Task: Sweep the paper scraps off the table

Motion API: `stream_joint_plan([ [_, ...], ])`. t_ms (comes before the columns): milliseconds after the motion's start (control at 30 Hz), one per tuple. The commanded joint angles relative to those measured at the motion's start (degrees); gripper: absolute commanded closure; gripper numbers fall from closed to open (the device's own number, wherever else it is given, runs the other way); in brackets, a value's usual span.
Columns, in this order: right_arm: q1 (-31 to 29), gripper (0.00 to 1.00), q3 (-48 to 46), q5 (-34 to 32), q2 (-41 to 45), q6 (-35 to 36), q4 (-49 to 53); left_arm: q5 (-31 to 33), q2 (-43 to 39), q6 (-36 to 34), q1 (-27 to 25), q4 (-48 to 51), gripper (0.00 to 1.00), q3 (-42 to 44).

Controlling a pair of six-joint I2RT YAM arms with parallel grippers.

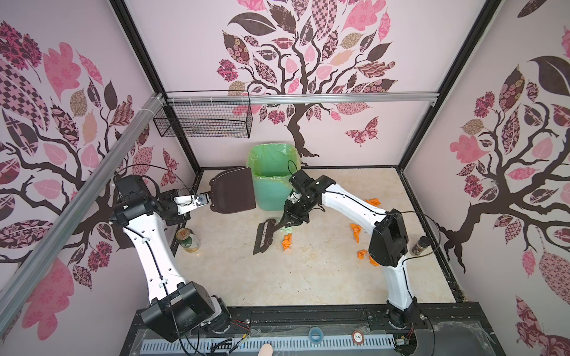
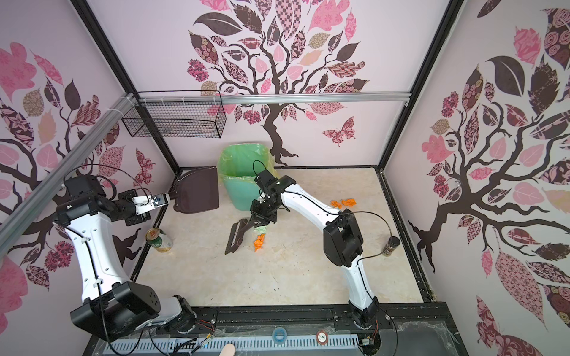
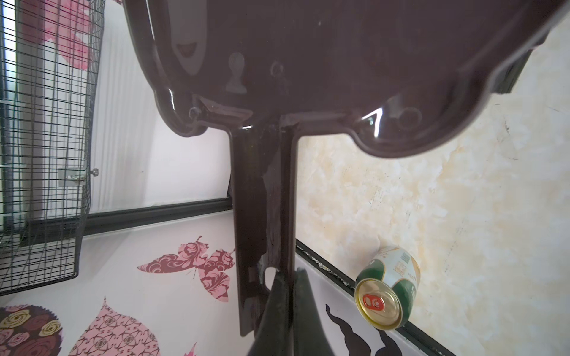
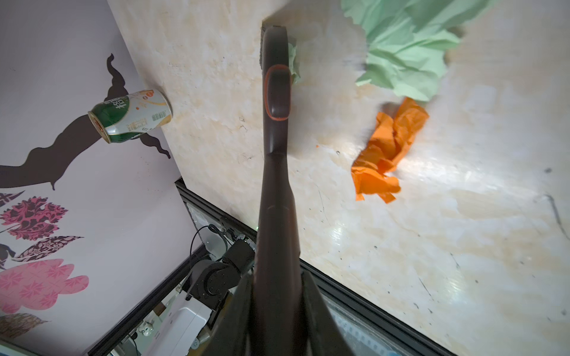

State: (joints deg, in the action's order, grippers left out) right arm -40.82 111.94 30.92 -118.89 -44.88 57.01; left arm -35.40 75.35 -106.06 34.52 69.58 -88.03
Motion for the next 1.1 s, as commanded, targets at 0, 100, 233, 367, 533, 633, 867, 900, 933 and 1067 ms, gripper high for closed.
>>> stream_joint_plan([
  [0, 1.92, 1.0, -0.45, -11.71, 4.45, 4.06, 12.37, -2.9, -1.2, -0.04, 0.28, 0.86, 1.0, 1.81],
  [100, 2.65, 1.0, 0.05, -16.16, 7.13, 6.36, 16.23, -3.45, -1.35, 0.02, 0.33, 1.35, 1.0, 2.51],
  [233, 3.62, 1.0, -1.97, -19.79, 10.83, 8.55, 20.08, -3.39, -2.53, -0.57, 0.27, 1.3, 1.0, 4.67],
  [367, 4.7, 1.0, -6.19, -23.29, 15.51, 10.03, 22.59, -2.57, -4.34, -1.65, 0.28, 0.67, 1.0, 7.81],
  [533, 5.32, 1.0, -8.21, -24.08, 20.54, 10.18, 26.33, -1.8, -6.5, -3.44, 0.2, 0.17, 1.0, 12.13],
  [633, 5.38, 1.0, -5.2, -23.09, 21.66, 9.8, 27.21, -1.78, -7.32, -3.4, 0.28, -0.36, 1.0, 14.17],
  [867, 6.77, 1.0, 11.55, -14.65, 12.7, 7.94, 23.31, -0.75, -6.45, -2.7, 0.28, 0.68, 1.0, 13.67],
  [900, 7.04, 1.0, 14.12, -13.66, 10.67, 7.14, 22.58, -0.46, -6.71, -2.86, 0.35, 0.66, 1.0, 13.8],
  [933, 7.38, 1.0, 15.65, -12.68, 9.22, 6.28, 21.6, -0.29, -6.97, -3.04, 0.31, 0.67, 1.0, 14.0],
  [1067, 10.19, 1.0, 13.02, -6.5, 6.15, 0.72, 14.29, 0.15, -7.19, -3.38, 0.31, 0.9, 1.0, 14.32],
])
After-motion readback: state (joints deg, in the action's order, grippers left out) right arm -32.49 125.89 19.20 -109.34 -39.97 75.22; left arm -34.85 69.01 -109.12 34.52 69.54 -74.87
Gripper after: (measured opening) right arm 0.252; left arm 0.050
